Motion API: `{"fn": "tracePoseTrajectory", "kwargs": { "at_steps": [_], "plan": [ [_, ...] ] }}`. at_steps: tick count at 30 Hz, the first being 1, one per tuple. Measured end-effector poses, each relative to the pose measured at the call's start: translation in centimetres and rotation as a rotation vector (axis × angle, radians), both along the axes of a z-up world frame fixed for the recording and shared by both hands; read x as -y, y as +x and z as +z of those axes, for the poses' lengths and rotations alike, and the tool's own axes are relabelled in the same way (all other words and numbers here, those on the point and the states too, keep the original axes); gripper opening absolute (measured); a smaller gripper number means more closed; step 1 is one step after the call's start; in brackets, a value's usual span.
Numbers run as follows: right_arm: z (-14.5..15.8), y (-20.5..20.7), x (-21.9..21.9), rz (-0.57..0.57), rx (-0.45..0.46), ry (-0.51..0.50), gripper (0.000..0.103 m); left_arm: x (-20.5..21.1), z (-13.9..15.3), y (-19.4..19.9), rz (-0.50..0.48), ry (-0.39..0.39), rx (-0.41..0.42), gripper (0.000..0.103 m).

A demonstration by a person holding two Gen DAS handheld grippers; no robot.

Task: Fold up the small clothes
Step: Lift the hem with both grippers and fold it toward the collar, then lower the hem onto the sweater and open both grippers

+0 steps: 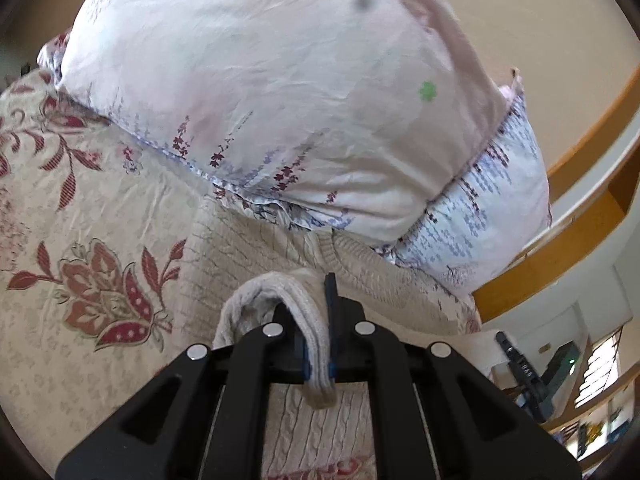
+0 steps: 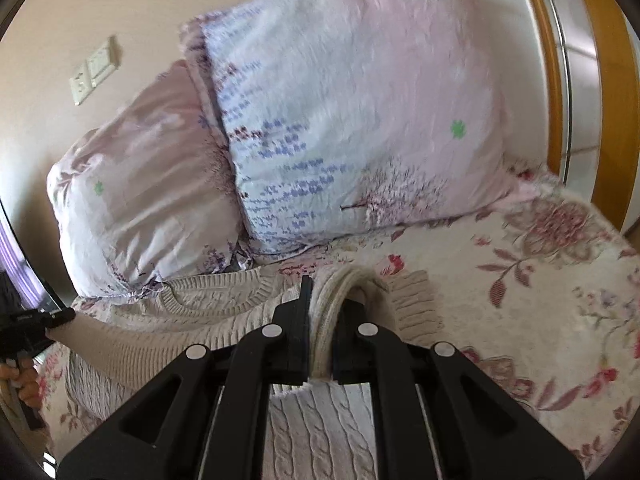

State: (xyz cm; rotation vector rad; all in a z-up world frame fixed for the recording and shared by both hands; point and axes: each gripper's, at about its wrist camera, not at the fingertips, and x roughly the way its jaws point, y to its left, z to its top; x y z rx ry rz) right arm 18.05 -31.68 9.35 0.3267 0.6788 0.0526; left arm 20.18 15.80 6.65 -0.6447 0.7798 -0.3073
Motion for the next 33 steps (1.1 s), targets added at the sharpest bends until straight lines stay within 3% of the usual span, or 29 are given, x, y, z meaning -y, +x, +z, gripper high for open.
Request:
{"fn": "tracePoseTrajectory", "kwargs": {
  "at_steps": [9,14,16,17,18,19,21,23,27,33],
  "plan": [
    [-5.7,5.7,2.1,-0.082,-0.213,0.129,0.008,0.0,-3.9,4.9,0.032,-0.023,-0.114,0.006],
    [-6.5,8.4,2.3,-0.097,-0.272,0.199,0.010,0.7,-5.1,7.0,0.050,-0.009,-0.173,0.008],
    [-6.1,9.2,2.4,-0.099,-0.261,0.227,0.018,0.8,-5.2,7.6,0.054,-0.013,-0.192,0.012],
    [-5.8,9.5,2.6,-0.100,-0.255,0.240,0.020,0.8,-5.3,7.8,0.059,-0.025,-0.204,0.019],
    [-5.5,9.6,2.7,-0.102,-0.247,0.250,0.029,0.7,-5.3,7.9,0.064,-0.040,-0.204,0.024],
    [-5.0,9.3,2.8,-0.107,-0.228,0.251,0.041,0.5,-5.1,7.8,0.069,-0.066,-0.192,0.033],
    [-3.9,8.6,3.1,-0.119,-0.185,0.219,0.050,0.2,-4.4,7.3,0.085,-0.063,-0.166,0.045],
    [-2.8,7.5,3.6,-0.129,-0.157,0.193,0.051,-0.3,-3.5,6.4,0.096,-0.039,-0.136,0.056],
    [-2.0,4.6,5.0,-0.135,-0.150,0.149,0.051,-1.3,-2.4,4.4,0.080,-0.015,-0.118,0.056],
    [-2.4,0.5,5.6,-0.071,-0.184,0.086,0.044,-1.4,-1.9,0.9,0.015,0.087,-0.095,0.053]
  ]
}}
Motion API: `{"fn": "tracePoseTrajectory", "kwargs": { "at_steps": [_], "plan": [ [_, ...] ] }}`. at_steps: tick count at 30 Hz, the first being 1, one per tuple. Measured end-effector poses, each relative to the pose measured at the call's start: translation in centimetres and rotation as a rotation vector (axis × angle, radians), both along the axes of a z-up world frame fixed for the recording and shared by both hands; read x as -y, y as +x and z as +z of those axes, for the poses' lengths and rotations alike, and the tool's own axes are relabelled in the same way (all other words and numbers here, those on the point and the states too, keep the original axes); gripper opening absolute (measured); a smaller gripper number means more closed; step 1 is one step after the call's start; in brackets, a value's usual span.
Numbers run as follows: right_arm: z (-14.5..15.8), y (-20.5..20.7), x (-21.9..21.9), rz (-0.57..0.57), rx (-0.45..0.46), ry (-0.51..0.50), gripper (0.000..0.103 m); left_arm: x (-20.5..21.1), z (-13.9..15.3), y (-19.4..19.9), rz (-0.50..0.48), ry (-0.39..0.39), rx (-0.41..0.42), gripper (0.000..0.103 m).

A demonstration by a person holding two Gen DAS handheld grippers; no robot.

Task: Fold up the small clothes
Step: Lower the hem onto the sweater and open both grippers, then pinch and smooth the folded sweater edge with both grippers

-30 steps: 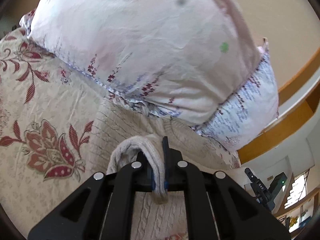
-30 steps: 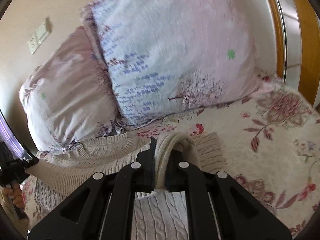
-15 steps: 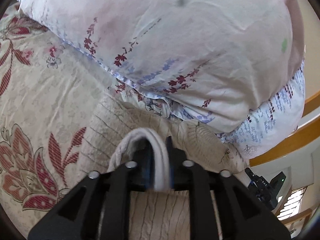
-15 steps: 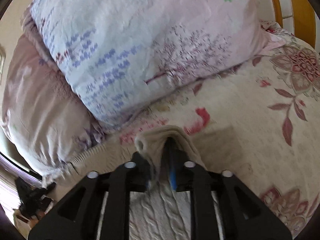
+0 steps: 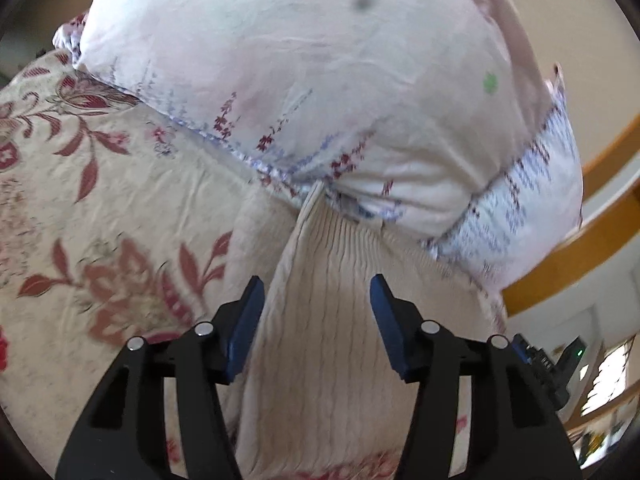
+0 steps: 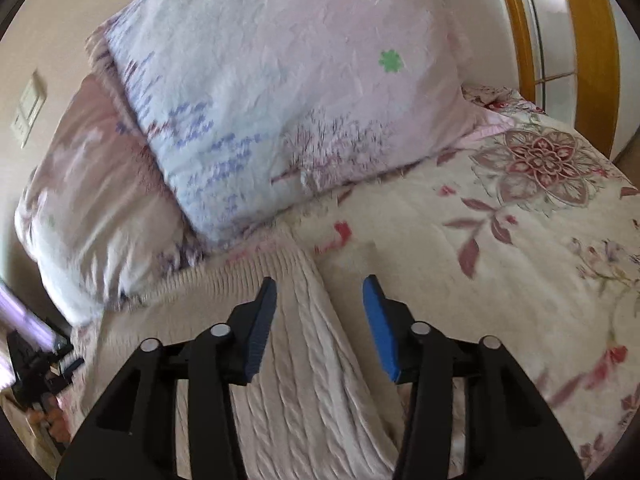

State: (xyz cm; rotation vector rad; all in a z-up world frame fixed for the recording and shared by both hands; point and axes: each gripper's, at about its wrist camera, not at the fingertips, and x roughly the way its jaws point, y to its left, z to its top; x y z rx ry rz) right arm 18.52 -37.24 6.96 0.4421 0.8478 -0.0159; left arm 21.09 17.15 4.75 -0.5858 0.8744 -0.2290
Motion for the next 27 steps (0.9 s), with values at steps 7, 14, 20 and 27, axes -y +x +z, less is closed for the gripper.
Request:
{"fn": "tracePoseTrajectory", "kwargs": {
  "at_steps": [7,14,20,27],
  "plan": [
    [-2.1,-1.6,-0.7,0.048,-0.084,-0.061,0.044,-0.2,-1.2,-2.8,-0.028,0.072,-0.026,0.047],
    [-3.7,-1.6,-2.2,0.101,-0.136,-0.115,0.033,0.1,-2.5,-3.7,-0.025,0.107,-0.052,0.040],
    [-3.0,-2.5,-2.5,0.097,-0.090,-0.142,0.010,-0.1,-2.8,-3.8,-0.026,0.117,-0.053,0.016],
    [-2.0,-4.2,-2.6,0.067,-0.078,-0.138,0.008,-0.2,-2.5,-4.3,-0.043,0.117,-0.043,0.012]
  ]
}}
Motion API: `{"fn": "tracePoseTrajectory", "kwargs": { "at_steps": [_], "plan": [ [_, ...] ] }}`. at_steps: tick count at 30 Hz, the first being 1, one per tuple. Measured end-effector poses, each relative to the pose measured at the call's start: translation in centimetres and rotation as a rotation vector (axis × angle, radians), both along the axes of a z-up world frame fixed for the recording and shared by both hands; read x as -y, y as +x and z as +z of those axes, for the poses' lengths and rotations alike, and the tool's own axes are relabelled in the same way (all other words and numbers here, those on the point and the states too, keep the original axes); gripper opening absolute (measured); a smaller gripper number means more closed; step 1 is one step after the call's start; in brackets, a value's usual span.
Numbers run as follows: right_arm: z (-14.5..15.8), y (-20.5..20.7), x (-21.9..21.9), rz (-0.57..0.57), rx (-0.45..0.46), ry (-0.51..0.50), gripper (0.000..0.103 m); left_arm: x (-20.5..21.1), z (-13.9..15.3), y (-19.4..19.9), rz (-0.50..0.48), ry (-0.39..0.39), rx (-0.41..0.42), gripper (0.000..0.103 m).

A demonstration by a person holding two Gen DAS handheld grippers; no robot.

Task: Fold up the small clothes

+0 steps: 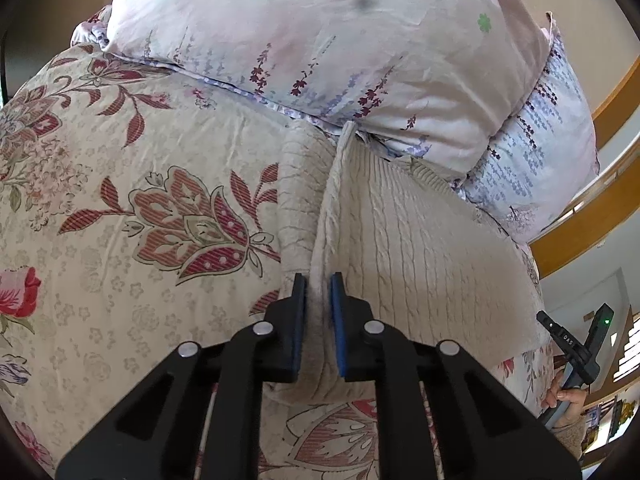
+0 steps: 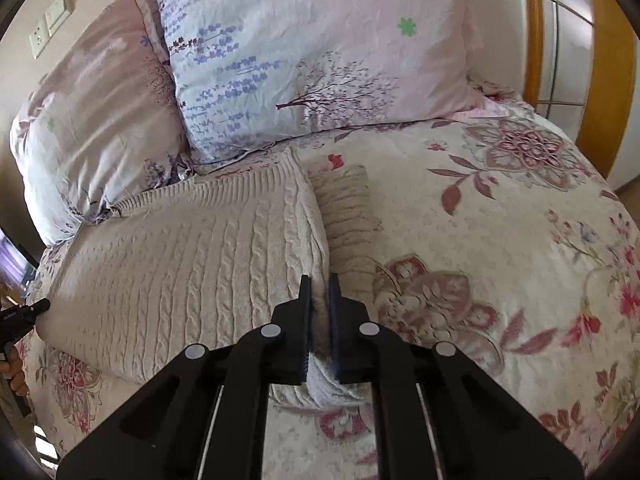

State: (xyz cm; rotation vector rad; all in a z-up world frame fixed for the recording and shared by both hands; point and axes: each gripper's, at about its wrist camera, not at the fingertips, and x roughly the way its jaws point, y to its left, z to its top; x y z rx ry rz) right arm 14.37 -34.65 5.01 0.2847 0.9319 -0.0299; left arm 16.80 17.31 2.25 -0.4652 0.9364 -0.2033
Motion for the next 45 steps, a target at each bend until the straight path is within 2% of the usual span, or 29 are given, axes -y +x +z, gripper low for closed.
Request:
{"fn": "tracePoseTrajectory", "kwargs": {
  "at_steps": [7,11,12,13,16,19,21,24,28,29,32,34,36,38,40,45],
  "plan": [
    [-1.8,-0.7,0.1,-0.042,-0.082,-0.028,0.008,-0.3,-0.4,-0.3,-0.013,-0.001,-0.001,0.011],
    [-1.6,-0.2,-0.9,-0.038,-0.098,-0.096,0.009,-0.2,-0.4,-0.5,-0.010,0.003,0.003,0.017],
    [-1.4,-0.1,-0.9,-0.040,-0.102,-0.104,0.012,-0.2,-0.2,-0.6,-0.008,-0.001,0.007,0.018],
    [-1.0,0.0,-0.9,-0.051,-0.099,-0.106,0.020,-0.4,0.1,-0.7,-0.007,-0.007,0.016,0.019],
    [0.6,-0.3,-1.5,-0.069,-0.029,-0.115,0.036,-0.7,1.5,-1.3,0.011,-0.022,0.074,0.030],
    [1.5,-0.1,-3.3,-0.002,0.021,-0.106,0.039,0.7,3.1,-1.8,-0.015,0.014,0.150,0.041],
    [1.1,0.7,-5.4,0.079,0.003,-0.104,0.039,2.6,3.3,-1.6,-0.063,0.053,0.166,0.044],
    [0.1,1.5,-7.7,0.140,-0.031,-0.128,0.039,4.7,2.6,-0.8,-0.108,0.093,0.140,0.045],
    [-2.4,1.9,-8.5,0.158,-0.115,-0.150,0.052,5.5,0.2,0.2,-0.113,0.129,0.051,0.045],
    [-2.6,1.4,-8.6,0.170,-0.088,-0.176,0.052,5.4,-0.1,0.2,-0.112,0.126,0.046,0.044],
    [-2.8,0.8,-9.5,0.201,-0.089,-0.251,0.054,5.2,-0.2,-0.5,-0.124,0.128,0.064,0.044],
    [-2.5,1.0,-9.3,0.185,-0.103,-0.235,0.054,5.0,-0.1,-0.8,-0.122,0.109,0.056,0.044],
    [-1.8,1.4,-9.2,0.164,-0.090,-0.185,0.054,3.8,0.5,-1.0,-0.095,0.035,0.059,0.044],
    [-1.3,2.0,-9.3,0.158,-0.068,-0.149,0.055,2.2,1.2,-0.9,-0.041,-0.006,0.077,0.051],
    [-1.2,2.9,-10.0,0.164,-0.072,-0.138,0.055,1.0,1.7,-0.5,0.009,-0.007,0.078,0.054],
    [-1.2,4.5,-12.3,0.194,-0.061,-0.137,0.055,-1.4,0.9,1.9,0.072,-0.072,0.001,0.056]
  ]
}}
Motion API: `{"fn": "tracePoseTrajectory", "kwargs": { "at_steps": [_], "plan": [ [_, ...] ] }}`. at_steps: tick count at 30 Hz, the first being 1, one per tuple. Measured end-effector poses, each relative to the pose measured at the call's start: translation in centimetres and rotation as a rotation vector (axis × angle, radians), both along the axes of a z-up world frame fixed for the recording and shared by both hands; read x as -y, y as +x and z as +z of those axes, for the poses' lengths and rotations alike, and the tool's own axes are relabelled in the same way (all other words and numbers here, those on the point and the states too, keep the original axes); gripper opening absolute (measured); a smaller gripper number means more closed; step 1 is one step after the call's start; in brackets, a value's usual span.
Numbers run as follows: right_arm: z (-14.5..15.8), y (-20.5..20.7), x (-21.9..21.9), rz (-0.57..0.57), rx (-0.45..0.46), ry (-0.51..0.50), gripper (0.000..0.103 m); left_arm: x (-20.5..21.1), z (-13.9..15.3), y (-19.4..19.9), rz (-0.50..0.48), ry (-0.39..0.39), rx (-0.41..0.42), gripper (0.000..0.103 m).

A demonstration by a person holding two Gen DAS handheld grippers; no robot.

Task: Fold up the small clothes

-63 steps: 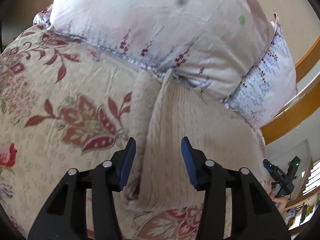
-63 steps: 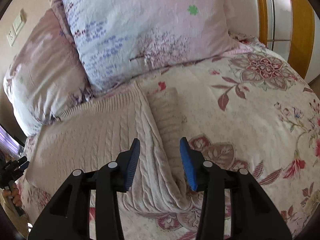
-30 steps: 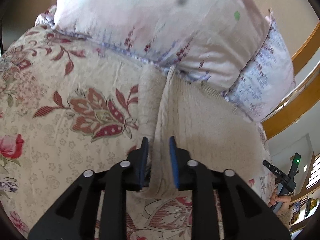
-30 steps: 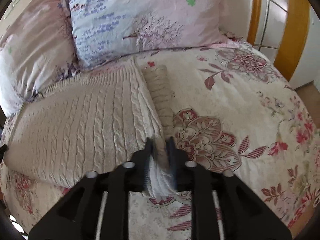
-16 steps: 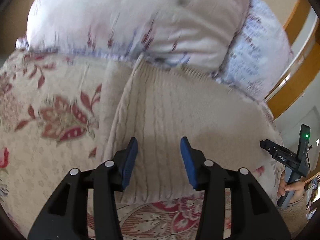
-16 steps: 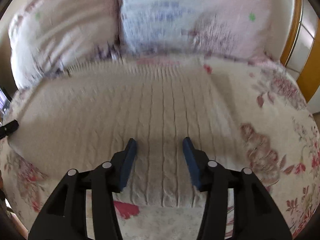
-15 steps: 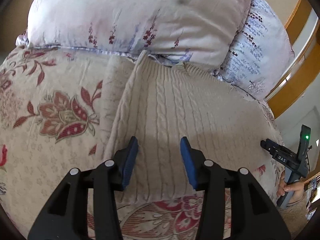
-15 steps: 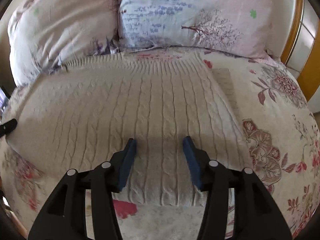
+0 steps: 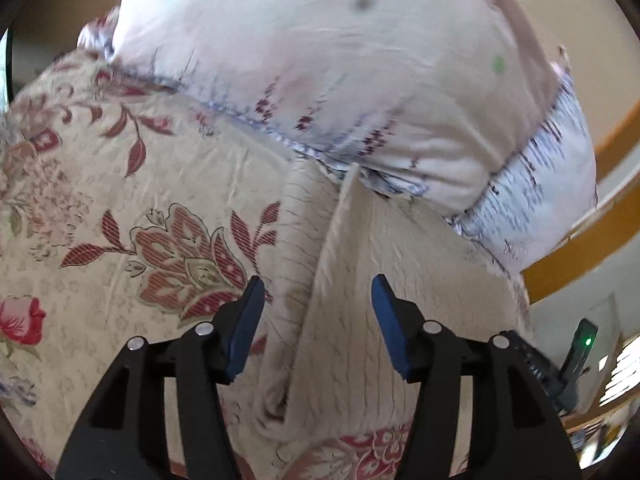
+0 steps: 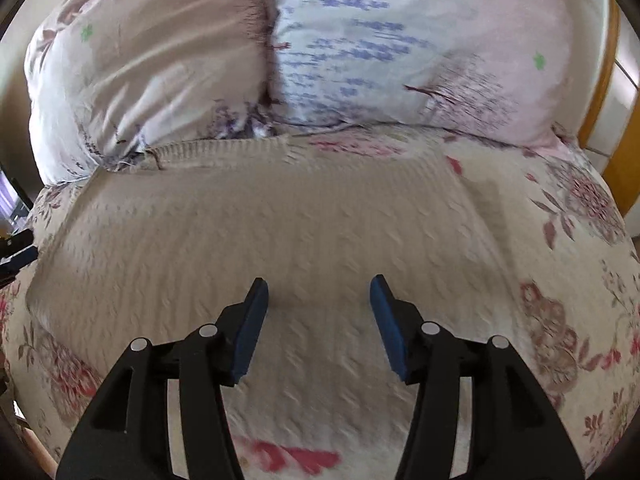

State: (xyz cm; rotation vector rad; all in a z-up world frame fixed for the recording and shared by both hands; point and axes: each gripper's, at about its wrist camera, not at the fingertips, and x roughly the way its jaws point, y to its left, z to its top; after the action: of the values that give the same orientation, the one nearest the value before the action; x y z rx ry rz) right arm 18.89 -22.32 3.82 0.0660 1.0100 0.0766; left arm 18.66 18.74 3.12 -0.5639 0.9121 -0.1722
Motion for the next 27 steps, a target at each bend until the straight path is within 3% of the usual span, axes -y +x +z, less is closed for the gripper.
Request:
{"fn": "tracePoseTrajectory", "kwargs": {
  "at_steps": [10,20,27],
  "plan": [
    [-1.0,1.3,-1.2,0.007,-0.018,-0.020,0.057,-0.5,-2.7,3.2,0.035,-0.175,-0.085,0.056],
    [-1.1,1.2,-1.2,0.014,-0.008,-0.015,0.058,0.4,-2.9,3.9,0.043,-0.198,-0.062,0.057],
    [-1.1,1.2,-1.2,0.015,-0.003,-0.012,0.059,1.3,-3.4,4.3,0.029,-0.223,-0.077,0.043]
  ]
}}
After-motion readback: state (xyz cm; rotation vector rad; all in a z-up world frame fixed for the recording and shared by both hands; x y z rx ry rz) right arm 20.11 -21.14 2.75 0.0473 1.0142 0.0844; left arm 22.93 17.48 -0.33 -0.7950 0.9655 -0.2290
